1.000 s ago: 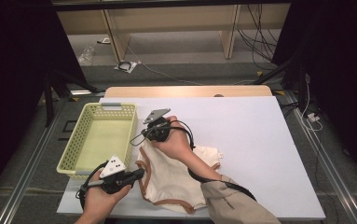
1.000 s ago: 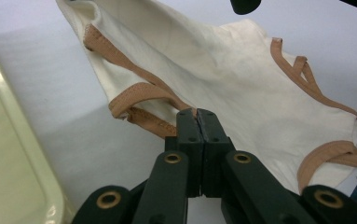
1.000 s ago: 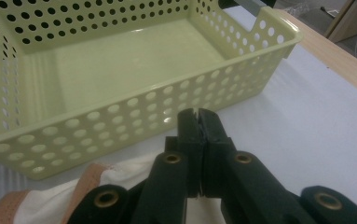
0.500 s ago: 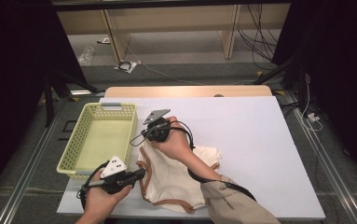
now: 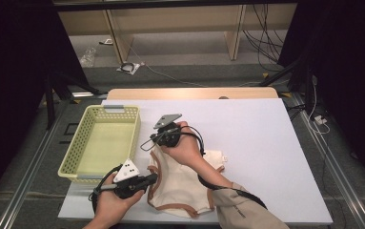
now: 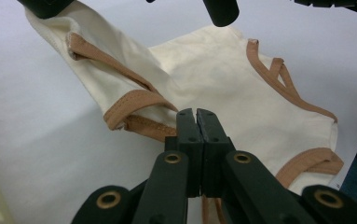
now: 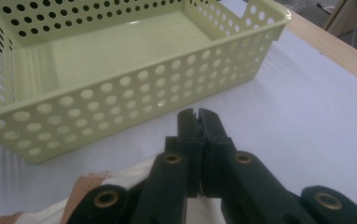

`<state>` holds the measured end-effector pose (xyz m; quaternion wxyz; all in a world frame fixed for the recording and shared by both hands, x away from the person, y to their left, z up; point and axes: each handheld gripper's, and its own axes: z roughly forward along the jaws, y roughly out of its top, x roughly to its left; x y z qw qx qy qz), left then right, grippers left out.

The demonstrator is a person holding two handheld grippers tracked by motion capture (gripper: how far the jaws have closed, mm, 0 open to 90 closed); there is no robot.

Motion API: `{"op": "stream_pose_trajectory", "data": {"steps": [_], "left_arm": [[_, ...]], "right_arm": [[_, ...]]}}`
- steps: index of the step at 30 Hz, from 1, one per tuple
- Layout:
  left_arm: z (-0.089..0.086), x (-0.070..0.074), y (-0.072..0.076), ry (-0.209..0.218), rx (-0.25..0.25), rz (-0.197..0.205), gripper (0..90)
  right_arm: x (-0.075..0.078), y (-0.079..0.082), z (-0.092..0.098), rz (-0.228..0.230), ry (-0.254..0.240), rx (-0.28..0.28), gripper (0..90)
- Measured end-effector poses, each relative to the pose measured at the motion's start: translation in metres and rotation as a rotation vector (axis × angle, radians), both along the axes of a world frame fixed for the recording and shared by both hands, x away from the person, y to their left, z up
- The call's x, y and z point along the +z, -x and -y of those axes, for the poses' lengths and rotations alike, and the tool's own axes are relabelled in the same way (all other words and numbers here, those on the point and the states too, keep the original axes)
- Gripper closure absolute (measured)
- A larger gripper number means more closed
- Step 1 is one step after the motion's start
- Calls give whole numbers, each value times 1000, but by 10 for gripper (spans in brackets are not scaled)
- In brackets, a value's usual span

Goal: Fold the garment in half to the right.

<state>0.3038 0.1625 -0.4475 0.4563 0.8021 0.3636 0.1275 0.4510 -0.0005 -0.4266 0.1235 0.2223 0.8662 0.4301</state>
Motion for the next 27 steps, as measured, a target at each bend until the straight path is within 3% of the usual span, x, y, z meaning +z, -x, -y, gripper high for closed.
{"op": "stream_pose_trajectory", "data": {"steps": [27], "left_arm": [[23,4,-1,-14,-52,26,886]], "right_arm": [[4,6,19,11,-1,-28,897]]}}
